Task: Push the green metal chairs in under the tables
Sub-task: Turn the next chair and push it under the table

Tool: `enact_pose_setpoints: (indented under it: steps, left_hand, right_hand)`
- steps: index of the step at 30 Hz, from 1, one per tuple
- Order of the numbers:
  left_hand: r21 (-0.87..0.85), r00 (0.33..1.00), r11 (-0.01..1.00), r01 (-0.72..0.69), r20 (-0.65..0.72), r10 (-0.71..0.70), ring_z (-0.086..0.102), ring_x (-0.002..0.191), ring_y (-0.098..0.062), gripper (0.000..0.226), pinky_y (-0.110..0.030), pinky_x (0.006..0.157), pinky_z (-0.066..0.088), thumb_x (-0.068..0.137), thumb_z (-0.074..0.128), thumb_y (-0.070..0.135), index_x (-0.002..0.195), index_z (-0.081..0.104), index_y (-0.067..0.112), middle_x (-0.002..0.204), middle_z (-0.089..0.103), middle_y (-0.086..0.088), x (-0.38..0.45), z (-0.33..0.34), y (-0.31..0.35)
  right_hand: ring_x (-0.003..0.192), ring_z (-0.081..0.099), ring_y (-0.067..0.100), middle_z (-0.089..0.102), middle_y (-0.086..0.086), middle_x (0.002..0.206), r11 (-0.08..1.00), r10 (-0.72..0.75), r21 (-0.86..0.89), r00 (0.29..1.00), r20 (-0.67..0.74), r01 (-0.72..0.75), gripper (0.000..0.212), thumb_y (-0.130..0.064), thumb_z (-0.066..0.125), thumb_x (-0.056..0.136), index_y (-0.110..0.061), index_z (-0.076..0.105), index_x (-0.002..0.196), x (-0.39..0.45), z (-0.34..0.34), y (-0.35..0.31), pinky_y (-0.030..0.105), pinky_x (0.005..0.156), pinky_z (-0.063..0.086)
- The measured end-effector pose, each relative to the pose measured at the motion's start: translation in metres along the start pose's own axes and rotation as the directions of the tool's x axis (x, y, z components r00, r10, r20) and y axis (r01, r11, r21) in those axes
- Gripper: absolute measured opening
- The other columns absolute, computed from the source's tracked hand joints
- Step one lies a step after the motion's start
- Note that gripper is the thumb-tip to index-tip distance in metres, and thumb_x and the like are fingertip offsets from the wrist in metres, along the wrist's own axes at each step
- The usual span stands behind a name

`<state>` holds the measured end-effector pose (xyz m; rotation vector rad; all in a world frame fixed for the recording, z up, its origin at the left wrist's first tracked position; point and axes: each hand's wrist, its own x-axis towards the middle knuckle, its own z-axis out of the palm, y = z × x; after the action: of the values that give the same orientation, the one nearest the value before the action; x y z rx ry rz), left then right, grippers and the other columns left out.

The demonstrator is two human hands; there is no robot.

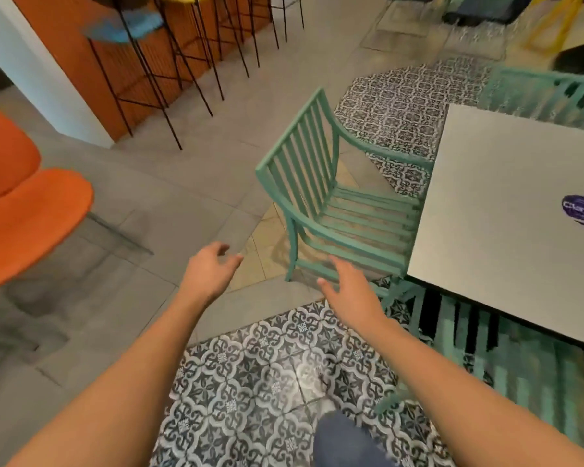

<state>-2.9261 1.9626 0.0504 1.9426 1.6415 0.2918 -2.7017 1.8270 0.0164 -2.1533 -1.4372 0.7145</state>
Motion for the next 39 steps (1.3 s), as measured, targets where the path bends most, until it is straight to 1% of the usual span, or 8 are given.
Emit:
enact_pose_setpoints:
  steps: [4,7,11,20,25,31,35,39]
  left_hand:
    - [0.321,0.977,0.922,-0.215,0.069,0.204,0.049,0.125,-0.026,0.053,-0.036,0.099,0.042,0.095,0.051,0.046,0.139,0.049,0.016,0.138,0.052,-0.007,0.087,-0.022,0.008]
    - [0.502,0.930,0.785,-0.364,0.154,0.333,0.047,0.125,-0.027,0.056,-0.035,0.098,0.040,0.096,0.049,0.042,0.145,0.039,0.018,0.140,0.048,-0.005,0.150,-0.041,0.018]
    - [0.673,0.878,0.572,-0.469,0.288,0.381,0.042,0.129,-0.027,0.055,-0.036,0.108,0.030,0.097,0.045,0.042,0.147,0.035,0.022,0.147,0.040,-0.004,0.237,-0.075,0.028]
    - [0.652,0.740,0.378,-0.657,0.463,0.487,0.030,0.140,-0.026,0.054,-0.037,0.111,0.025,0.097,0.045,0.039,0.146,0.034,0.020,0.153,0.032,-0.007,0.424,-0.093,0.070]
    - [0.577,0.596,0.237,-0.782,0.578,0.558,0.022,0.144,-0.026,0.057,-0.041,0.117,0.019,0.099,0.040,0.046,0.148,0.029,0.020,0.156,0.027,-0.007,0.531,-0.074,0.097]
    - [0.425,0.336,0.007,-0.905,0.705,0.625,0.017,0.146,-0.026,0.057,-0.043,0.119,0.015,0.098,0.042,0.045,0.149,0.028,0.022,0.156,0.026,-0.005,0.633,-0.052,0.156]
    - [0.331,0.134,-0.200,-0.922,0.759,0.637,0.019,0.145,-0.025,0.060,-0.043,0.118,0.016,0.098,0.040,0.048,0.150,0.027,0.022,0.157,0.026,-0.005,0.671,-0.018,0.196]
    - [0.245,-0.005,-0.341,-0.908,0.805,0.594,0.019,0.145,-0.026,0.062,-0.044,0.118,0.016,0.095,0.045,0.049,0.149,0.028,0.022,0.157,0.025,-0.007,0.707,0.024,0.241]
  right_hand:
    - [0.137,0.033,0.022,0.038,0.004,0.150,1.000,-0.004,-0.017,0.999,-0.042,0.003,0.060,-0.043,0.045,0.099,-0.016,0.028,0.150,0.097,0.010,-0.018,0.038,0.112,0.031]
    - [0.137,0.035,0.023,0.040,0.004,0.149,0.999,0.032,0.021,0.997,-0.067,-0.031,0.061,-0.044,0.043,0.098,-0.016,0.028,0.150,0.173,0.020,-0.033,0.040,0.108,0.036]
    - [0.137,0.035,0.025,0.040,0.007,0.149,0.996,0.077,0.051,0.995,-0.060,-0.074,0.060,-0.043,0.042,0.099,-0.014,0.028,0.150,0.259,0.022,-0.062,0.038,0.107,0.036]
    - [0.142,0.029,0.027,0.032,0.010,0.154,0.950,0.272,0.185,0.958,-0.090,-0.252,0.063,-0.045,0.042,0.099,-0.012,0.026,0.150,0.406,0.018,-0.081,0.040,0.115,0.027]
    - [0.136,0.036,0.030,0.039,0.009,0.149,0.893,0.437,0.195,0.884,-0.165,-0.405,0.063,-0.050,0.039,0.098,-0.013,0.030,0.148,0.490,0.018,-0.081,0.042,0.110,0.034]
    - [0.133,0.040,0.028,0.043,0.010,0.146,0.764,0.630,0.360,0.741,-0.235,-0.535,0.066,-0.054,0.043,0.095,-0.015,0.032,0.148,0.541,0.021,-0.101,0.042,0.110,0.036]
    - [0.131,0.043,0.027,0.044,0.010,0.144,0.702,0.703,0.401,0.665,-0.252,-0.589,0.062,-0.053,0.040,0.097,-0.015,0.035,0.146,0.559,0.017,-0.100,0.036,0.105,0.037]
    - [0.132,0.042,0.026,0.043,0.010,0.145,0.619,0.780,0.470,0.562,-0.275,-0.629,0.061,-0.054,0.037,0.097,-0.015,0.038,0.144,0.589,0.014,-0.077,0.037,0.105,0.038]
